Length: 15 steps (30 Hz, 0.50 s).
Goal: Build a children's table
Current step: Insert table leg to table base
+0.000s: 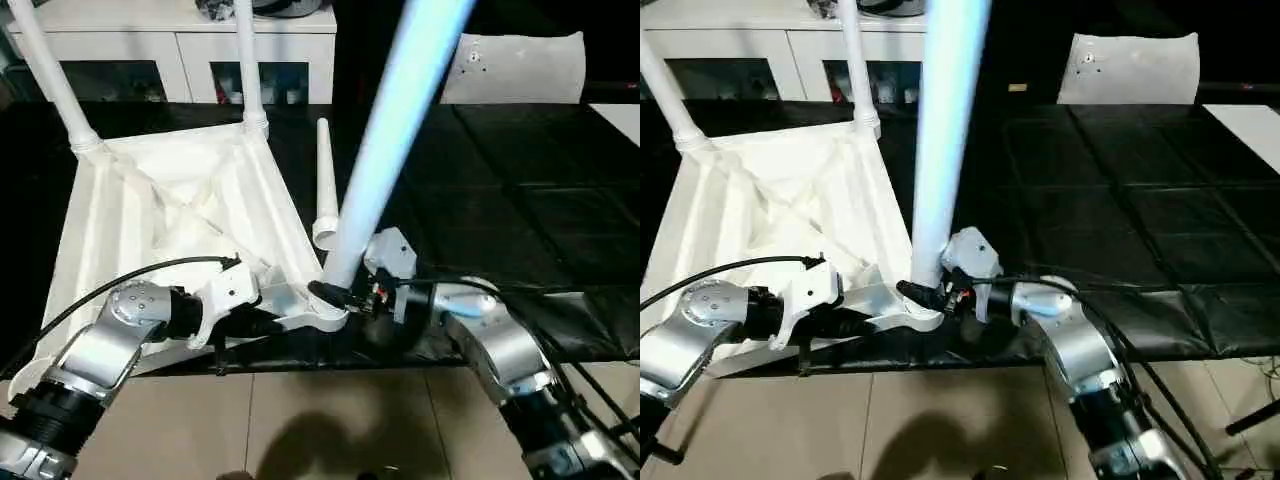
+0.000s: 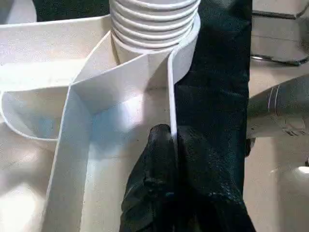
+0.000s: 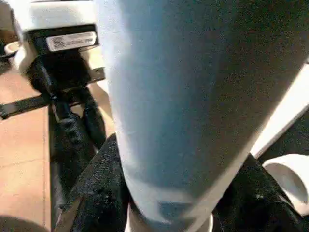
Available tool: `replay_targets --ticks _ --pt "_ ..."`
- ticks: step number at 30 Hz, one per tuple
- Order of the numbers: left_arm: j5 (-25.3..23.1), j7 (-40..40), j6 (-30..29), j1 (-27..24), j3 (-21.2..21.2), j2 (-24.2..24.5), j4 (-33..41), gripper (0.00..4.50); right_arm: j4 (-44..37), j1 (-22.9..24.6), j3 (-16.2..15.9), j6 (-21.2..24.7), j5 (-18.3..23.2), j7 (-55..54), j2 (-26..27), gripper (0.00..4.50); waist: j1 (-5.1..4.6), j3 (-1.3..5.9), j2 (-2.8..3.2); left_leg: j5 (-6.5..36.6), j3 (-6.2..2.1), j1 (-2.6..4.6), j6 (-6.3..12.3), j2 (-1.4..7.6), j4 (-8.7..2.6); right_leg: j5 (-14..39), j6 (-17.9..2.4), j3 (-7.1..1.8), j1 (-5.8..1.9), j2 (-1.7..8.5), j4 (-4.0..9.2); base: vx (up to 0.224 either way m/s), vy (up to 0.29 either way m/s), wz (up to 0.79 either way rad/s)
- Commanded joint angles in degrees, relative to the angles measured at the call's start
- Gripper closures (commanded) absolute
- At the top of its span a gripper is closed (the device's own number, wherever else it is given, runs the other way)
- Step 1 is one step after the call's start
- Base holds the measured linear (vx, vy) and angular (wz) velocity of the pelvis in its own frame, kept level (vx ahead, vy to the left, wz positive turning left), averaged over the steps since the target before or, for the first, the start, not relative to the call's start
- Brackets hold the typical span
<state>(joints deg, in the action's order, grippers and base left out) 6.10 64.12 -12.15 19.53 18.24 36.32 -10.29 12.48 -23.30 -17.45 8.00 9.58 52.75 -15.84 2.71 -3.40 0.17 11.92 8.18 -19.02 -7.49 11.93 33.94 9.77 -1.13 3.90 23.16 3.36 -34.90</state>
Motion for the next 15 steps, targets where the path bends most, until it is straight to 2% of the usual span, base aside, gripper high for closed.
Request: replay_targets --ticks 1,4,9,11,12,13,15 --pt "0.0 2.4 2.6 3.6 -0.7 1.1 2.3 4.50 6.7 1.4 -5.6 6.2 -1.3 5.2 -0.7 2.62 -0.35 1.18 0.65 20.0 0.16 -0.53 2.64 0.31 -5.16 32.1 -4.6 -2.51 -1.57 3.30 6.24 0.000 0.000 0.00" --pt "-0.2 3.4 3.2 4.8 -0.6 1.4 1.3 4.50 8.9 0.3 -7.0 6.4 -1.7 7.8 -0.6 2.62 -0.41 1.13 0.55 19.3 0.25 -0.42 2.83 0.36 -5.13 30.8 -5.5 -2.66 -1.55 3.40 6.07 0.000 0.000 0.00" --pt "-0.5 4.2 4.0 7.7 -1.0 1.4 -2.0 4.50 11.8 -1.1 -7.5 7.5 -1.1 10.2 1.1 2.62 -0.45 1.03 0.53 17.8 0.21 -0.62 2.65 0.52 -5.46 27.3 -7.2 -2.79 -1.87 3.38 5.66 0.000 0.000 0.00" --pt "-1.6 4.1 5.3 10.2 -1.2 1.7 -5.3 4.50 12.4 -1.5 -8.5 7.4 -1.8 10.8 2.0 2.62 -0.45 0.96 0.89 17.8 0.27 -0.53 2.45 0.49 -5.53 26.6 -7.7 -2.81 -1.92 3.43 5.67 0.000 0.000 0.00" --pt "-1.7 4.0 5.4 10.4 -1.3 1.7 -5.7 4.50 12.5 -1.5 -8.5 7.4 -1.8 10.8 2.1 2.62 -0.46 0.97 0.75 17.6 0.36 -0.48 2.43 0.43 -5.51 26.6 -7.7 -2.81 -1.91 3.40 5.79 0.000 0.000 0.00" --pt "-1.8 4.0 5.6 11.1 -1.5 1.9 -6.6 4.50 12.6 -1.6 -8.5 7.4 -1.9 10.5 2.7 2.62 -0.39 0.92 1.04 17.6 0.25 -0.61 2.16 0.48 -5.63 26.5 -7.9 -2.79 -2.08 3.50 5.67 0.000 0.000 0.00" --pt "-1.8 4.1 5.6 11.4 -1.7 2.1 -7.0 4.50 12.7 -1.8 -8.4 7.4 -1.9 10.3 3.1 2.62 -0.51 0.88 0.74 17.6 0.25 -0.67 2.04 0.53 -5.69 27.1 -7.8 -2.80 -2.16 3.56 5.74 0.000 0.000 0.00"
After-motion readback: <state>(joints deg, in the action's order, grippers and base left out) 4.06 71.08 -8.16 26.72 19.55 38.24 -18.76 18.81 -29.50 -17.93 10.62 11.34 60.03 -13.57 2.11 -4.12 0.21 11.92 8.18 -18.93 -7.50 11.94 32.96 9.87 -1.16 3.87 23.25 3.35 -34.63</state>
